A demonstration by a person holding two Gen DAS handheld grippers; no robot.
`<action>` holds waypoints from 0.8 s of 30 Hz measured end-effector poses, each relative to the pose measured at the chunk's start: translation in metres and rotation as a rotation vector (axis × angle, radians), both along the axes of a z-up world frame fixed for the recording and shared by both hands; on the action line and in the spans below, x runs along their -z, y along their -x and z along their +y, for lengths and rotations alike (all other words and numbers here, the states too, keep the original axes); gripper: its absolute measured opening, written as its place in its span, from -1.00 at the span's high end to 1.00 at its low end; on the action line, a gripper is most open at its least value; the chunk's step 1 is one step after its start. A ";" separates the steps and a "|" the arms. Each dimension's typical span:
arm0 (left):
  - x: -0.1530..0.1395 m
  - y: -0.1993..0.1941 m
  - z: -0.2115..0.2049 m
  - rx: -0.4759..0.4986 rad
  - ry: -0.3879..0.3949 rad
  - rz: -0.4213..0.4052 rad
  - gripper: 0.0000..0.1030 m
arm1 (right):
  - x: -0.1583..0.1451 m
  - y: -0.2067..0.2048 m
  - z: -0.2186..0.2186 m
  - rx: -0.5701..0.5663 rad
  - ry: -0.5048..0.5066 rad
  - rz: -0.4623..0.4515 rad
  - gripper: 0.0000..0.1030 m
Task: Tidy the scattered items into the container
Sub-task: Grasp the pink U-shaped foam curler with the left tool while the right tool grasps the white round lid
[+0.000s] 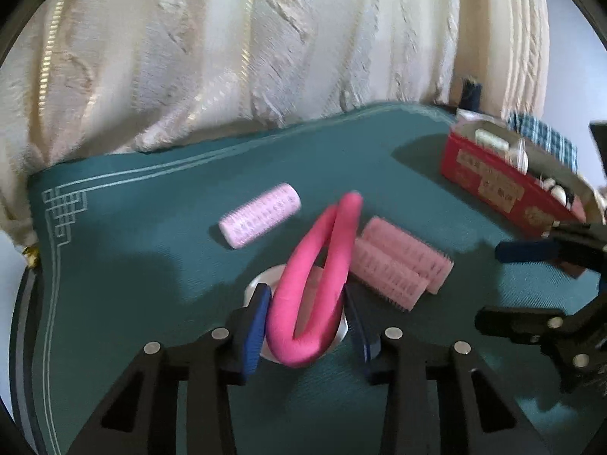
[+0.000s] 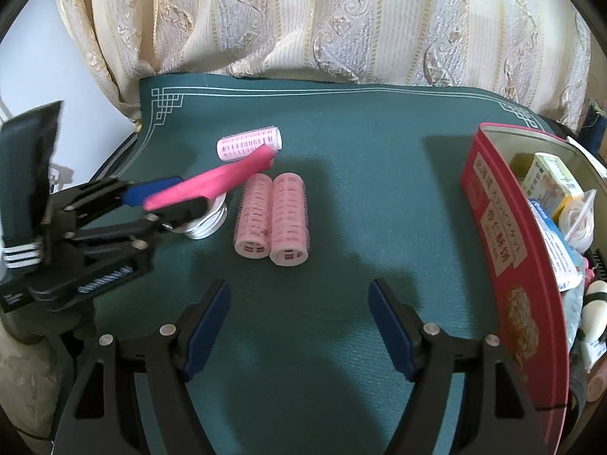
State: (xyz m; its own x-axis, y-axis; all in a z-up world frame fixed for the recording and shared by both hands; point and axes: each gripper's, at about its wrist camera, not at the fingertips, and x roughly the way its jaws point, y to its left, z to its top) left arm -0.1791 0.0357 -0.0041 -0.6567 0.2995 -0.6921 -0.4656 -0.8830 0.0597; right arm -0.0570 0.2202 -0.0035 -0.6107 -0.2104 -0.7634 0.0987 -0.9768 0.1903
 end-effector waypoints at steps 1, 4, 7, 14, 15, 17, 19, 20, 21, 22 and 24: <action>-0.005 -0.002 -0.003 -0.015 -0.009 0.018 0.23 | 0.000 0.001 -0.001 -0.001 -0.001 0.000 -0.52; -0.021 -0.012 -0.013 -0.058 -0.032 0.067 0.27 | -0.004 0.005 -0.004 -0.006 -0.009 0.008 -0.52; -0.029 -0.019 -0.025 -0.077 -0.064 0.073 0.29 | -0.007 0.013 -0.007 -0.005 -0.021 0.018 -0.52; -0.025 -0.033 -0.047 -0.127 -0.122 0.037 0.29 | -0.003 0.027 -0.010 0.008 -0.014 0.001 -0.52; -0.025 -0.035 -0.052 -0.137 -0.134 0.035 0.29 | -0.003 0.027 -0.010 0.011 -0.014 0.002 -0.52; -0.026 -0.040 -0.063 -0.167 -0.161 0.032 0.29 | -0.003 0.028 -0.010 0.019 -0.007 0.005 -0.52; -0.027 -0.043 -0.072 -0.192 -0.183 0.027 0.29 | -0.005 0.028 -0.010 0.019 0.018 0.012 -0.52; -0.026 -0.045 -0.077 -0.205 -0.194 0.019 0.29 | -0.007 0.029 -0.011 0.013 0.030 0.015 -0.52; -0.024 -0.047 -0.080 -0.214 -0.199 0.010 0.29 | -0.009 0.030 -0.014 0.002 0.040 0.019 -0.52; -0.022 -0.048 -0.082 -0.220 -0.199 0.002 0.29 | -0.010 0.030 -0.019 -0.009 0.042 0.021 -0.52; -0.013 -0.050 -0.086 -0.231 -0.187 -0.026 0.29 | -0.012 0.032 -0.029 -0.037 0.039 0.027 -0.52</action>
State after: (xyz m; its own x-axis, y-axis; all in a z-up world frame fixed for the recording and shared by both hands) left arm -0.1289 -0.0498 0.0093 -0.7051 0.2684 -0.6564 -0.2507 -0.9602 -0.1233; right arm -0.0887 0.1908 0.0087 -0.6226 -0.2624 -0.7372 0.1398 -0.9642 0.2251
